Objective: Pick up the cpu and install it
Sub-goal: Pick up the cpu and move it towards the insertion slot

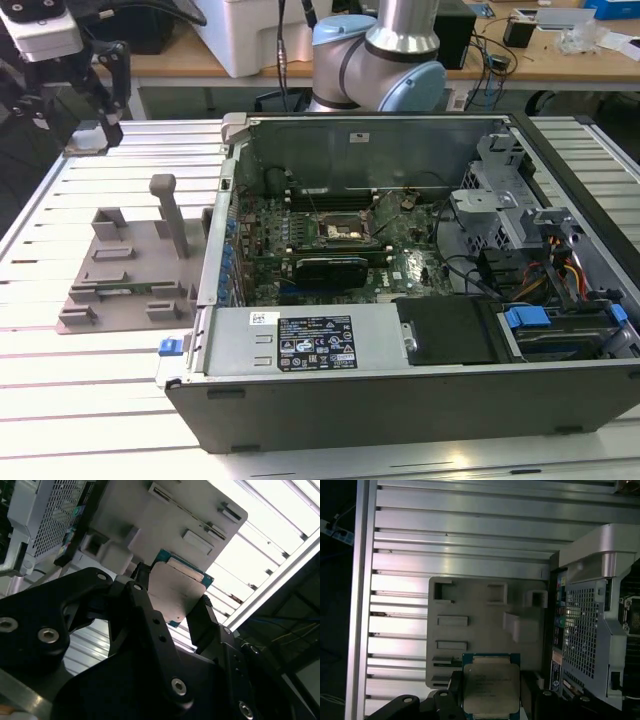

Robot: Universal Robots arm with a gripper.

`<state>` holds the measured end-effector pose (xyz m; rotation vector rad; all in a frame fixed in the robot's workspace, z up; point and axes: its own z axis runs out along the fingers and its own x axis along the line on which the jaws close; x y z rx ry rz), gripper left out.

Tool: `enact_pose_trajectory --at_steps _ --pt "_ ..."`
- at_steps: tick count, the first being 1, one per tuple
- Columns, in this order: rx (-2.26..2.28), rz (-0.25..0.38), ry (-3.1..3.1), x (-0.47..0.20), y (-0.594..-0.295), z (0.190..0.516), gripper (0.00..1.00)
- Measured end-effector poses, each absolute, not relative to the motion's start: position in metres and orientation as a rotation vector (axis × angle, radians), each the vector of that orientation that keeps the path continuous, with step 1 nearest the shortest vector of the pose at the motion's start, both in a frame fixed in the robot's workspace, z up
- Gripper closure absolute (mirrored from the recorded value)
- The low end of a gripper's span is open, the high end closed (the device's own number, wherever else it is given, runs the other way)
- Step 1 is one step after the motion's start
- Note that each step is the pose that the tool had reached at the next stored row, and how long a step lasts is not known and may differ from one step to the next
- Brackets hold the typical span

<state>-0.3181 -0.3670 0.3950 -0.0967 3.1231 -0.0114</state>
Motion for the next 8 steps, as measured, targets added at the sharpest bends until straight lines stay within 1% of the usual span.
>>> enact_pose_trajectory --at_steps 8 --pt "-0.097 -0.012 3.123 -0.280 -0.367 0.395 0.46"
